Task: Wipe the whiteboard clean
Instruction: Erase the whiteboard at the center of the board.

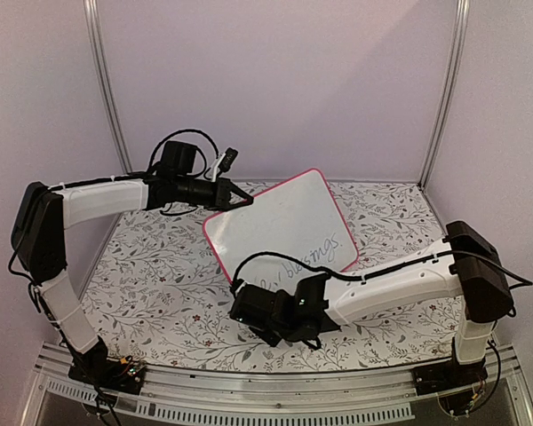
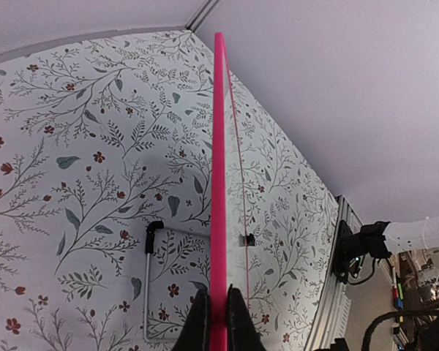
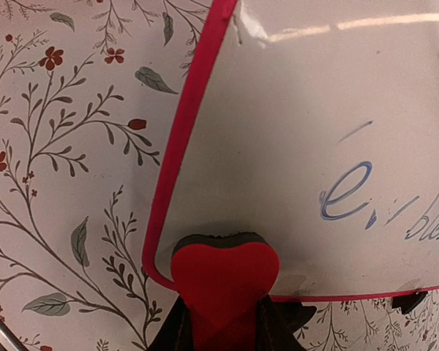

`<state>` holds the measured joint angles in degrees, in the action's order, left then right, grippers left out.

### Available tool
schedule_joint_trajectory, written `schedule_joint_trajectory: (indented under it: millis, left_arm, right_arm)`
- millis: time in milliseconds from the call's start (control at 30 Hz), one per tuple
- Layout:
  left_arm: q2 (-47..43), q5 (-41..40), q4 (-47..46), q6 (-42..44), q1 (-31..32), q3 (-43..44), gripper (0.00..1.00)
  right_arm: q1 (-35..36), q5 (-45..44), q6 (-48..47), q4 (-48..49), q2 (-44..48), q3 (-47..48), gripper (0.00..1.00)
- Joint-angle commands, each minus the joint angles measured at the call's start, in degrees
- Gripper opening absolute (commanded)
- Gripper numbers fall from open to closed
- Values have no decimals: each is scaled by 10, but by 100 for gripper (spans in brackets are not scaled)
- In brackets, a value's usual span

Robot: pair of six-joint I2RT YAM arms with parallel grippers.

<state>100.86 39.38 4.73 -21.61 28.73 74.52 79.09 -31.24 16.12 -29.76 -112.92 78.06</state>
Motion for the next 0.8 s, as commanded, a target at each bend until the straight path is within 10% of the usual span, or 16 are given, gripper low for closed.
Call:
schedule_joint_trajectory:
  millis: [0,767]
  left_arm:
    - [0,-28,7,17,14,-4,0]
    - [-3,-30,9,18,15,-3,0]
  right_arm:
    - [-2,7,15,-27,-24,-20,0]
    - [-106,-8,2,31,60,69,0]
